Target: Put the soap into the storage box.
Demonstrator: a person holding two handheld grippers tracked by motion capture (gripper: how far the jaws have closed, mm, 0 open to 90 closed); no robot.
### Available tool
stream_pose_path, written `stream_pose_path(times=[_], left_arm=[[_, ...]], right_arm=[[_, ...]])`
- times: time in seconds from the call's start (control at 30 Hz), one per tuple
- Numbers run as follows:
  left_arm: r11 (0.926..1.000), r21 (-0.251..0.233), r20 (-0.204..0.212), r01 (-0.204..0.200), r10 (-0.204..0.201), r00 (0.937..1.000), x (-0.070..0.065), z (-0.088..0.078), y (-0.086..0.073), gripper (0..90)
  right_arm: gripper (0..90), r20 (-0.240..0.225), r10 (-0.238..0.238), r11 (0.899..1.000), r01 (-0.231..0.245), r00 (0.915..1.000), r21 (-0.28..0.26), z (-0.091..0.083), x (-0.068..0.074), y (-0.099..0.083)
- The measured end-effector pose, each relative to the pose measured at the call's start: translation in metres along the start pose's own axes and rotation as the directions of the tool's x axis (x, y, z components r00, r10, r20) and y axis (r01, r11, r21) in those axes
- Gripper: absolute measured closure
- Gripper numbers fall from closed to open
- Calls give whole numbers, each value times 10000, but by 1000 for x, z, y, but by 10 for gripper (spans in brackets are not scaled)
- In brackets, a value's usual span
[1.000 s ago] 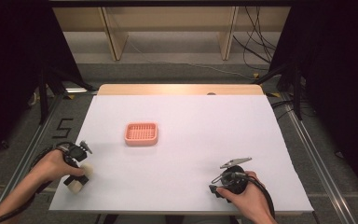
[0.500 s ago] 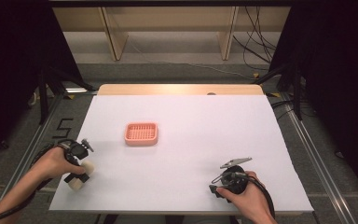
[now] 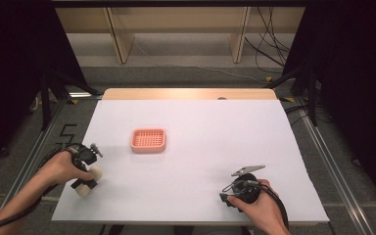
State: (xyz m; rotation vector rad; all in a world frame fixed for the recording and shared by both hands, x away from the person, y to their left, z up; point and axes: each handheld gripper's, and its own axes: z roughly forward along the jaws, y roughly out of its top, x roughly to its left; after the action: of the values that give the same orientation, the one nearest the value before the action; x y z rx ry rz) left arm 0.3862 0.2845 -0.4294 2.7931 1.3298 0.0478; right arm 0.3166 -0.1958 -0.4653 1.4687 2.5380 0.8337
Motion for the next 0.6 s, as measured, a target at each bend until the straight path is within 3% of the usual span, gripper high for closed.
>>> stream_pose_path(times=[0.6], left_arm=[[9992,-122,-150,-392,390,9991,-2,-7,16,490]], right_arm=[[443,27,-12,10000,12,10000,-37,0,0,-1]])
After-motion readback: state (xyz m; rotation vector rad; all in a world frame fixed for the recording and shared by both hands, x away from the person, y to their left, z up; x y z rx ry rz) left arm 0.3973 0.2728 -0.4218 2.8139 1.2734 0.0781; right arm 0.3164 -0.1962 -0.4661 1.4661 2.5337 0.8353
